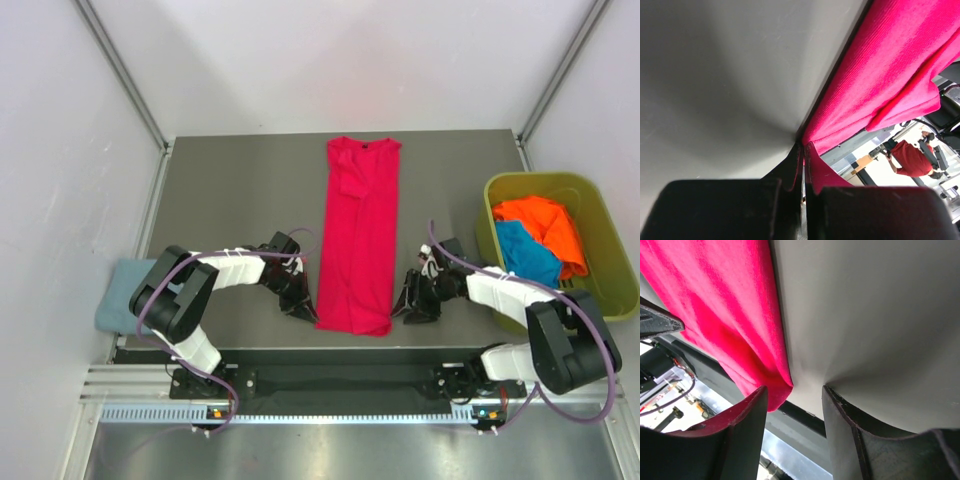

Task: Fold and stack the t-shirts
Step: Fold the tshirt

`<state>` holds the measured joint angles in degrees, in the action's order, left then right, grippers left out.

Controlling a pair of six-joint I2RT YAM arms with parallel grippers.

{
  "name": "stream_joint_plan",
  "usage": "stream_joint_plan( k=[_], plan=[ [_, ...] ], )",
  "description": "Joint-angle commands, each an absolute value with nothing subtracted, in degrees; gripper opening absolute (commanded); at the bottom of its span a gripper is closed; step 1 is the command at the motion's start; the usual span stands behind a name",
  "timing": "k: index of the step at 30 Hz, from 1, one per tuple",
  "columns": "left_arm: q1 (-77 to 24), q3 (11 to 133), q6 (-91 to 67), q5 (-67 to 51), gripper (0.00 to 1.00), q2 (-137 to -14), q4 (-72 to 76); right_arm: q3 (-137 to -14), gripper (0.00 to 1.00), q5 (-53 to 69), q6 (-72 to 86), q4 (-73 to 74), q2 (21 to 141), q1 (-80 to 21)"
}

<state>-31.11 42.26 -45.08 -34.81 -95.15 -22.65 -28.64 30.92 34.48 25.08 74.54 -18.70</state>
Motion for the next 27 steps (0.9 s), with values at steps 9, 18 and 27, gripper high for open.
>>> stream_joint_plan(
  k=[9, 18, 27],
  plan=[
    [-30.8, 42.7, -44.2, -30.4, 0.0, -95.4, -22.8, -30.3, 0.49, 23.5, 31.9, 23.6, 81.5, -23.4],
    [-30.8, 42.9, -44.2, -29.8, 0.0, -94.7, -23.3, -30.8, 0.5, 22.2, 33.9, 23.6, 84.2, -29.5],
    [-30.8, 42.5, -44.1, -29.5, 0.0, -94.3, -23.0, -29.5, 0.5, 24.8, 35.9, 21.8, 79.6, -29.1]
  ],
)
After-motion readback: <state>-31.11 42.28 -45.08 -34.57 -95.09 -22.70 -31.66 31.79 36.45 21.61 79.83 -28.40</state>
